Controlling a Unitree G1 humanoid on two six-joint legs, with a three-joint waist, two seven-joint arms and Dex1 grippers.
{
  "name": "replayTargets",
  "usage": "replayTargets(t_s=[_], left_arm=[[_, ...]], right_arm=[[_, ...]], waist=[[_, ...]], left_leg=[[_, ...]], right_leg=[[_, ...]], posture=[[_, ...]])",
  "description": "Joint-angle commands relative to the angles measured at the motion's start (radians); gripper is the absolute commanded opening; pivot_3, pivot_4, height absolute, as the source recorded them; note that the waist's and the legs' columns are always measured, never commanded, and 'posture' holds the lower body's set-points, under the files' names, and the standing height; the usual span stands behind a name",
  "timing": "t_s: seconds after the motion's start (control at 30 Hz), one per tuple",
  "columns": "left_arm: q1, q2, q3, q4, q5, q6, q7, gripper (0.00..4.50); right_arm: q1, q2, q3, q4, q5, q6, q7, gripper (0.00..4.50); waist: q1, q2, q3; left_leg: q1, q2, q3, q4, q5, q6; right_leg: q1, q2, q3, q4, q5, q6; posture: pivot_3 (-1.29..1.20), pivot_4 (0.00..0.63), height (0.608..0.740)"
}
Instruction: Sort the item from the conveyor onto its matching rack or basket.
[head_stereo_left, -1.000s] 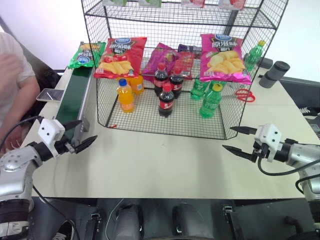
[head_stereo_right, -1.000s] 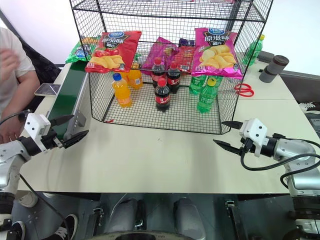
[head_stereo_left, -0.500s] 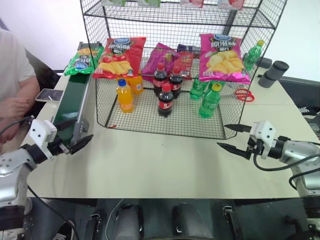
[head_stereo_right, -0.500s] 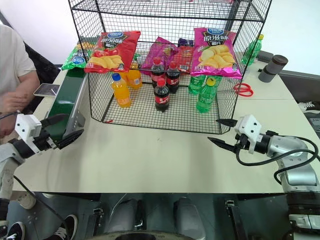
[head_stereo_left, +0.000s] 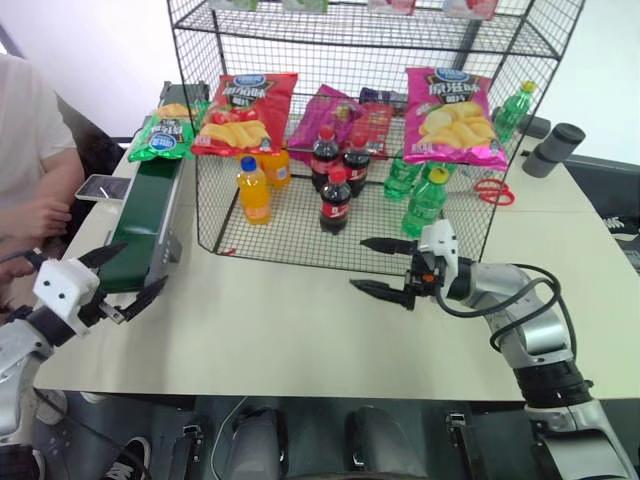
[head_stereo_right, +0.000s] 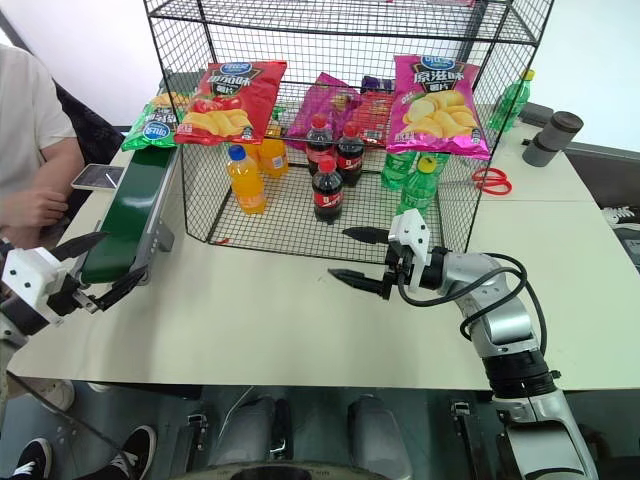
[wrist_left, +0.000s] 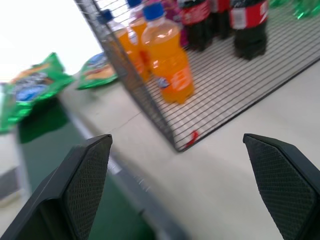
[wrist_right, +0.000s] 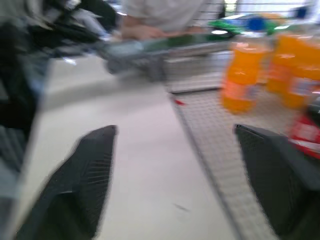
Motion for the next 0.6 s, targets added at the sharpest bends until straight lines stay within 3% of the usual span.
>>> replayTargets(t_s=[0.03,0.3,0.6], left_arm=[[0.041,0.025,0.071,-0.007,0.083,-0.137,0.054,4.50],[0.180,0.061,0.150,0.062,0.460,-0.446,0.311,4.50],[0.198,0.102,0.157,0.108,0.657,-0.458,0.537,4.50]], right_arm=[[-0.032,0.004,0.028,-0.028,0.018,0.027,0.042,4.47],[-0.078,0.024,0.072,0.009,-0.008,0.013,0.081,4.47],[-0.084,0.032,0.107,-0.004,-0.019,0.023,0.113,4.47]], waist=[[-0.005,0.000,0.000],[-0.016,0.000,0.000],[-0.023,0.000,0.000]], left_leg=[[0.000,0.000,0.000,0.000,0.000,0.000],[0.000,-0.001,0.002,-0.008,0.000,-0.001],[-0.001,-0.001,0.003,-0.011,0.001,-0.001]], right_leg=[[0.000,-0.001,0.000,0.000,0.000,0.000],[-0.004,-0.004,-0.002,-0.001,0.000,-0.001],[-0.007,-0.006,-0.005,-0.002,-0.001,-0.002]], posture=[[0.00,0.150,0.740],[0.00,0.150,0.740],[0.00,0.150,0.740]])
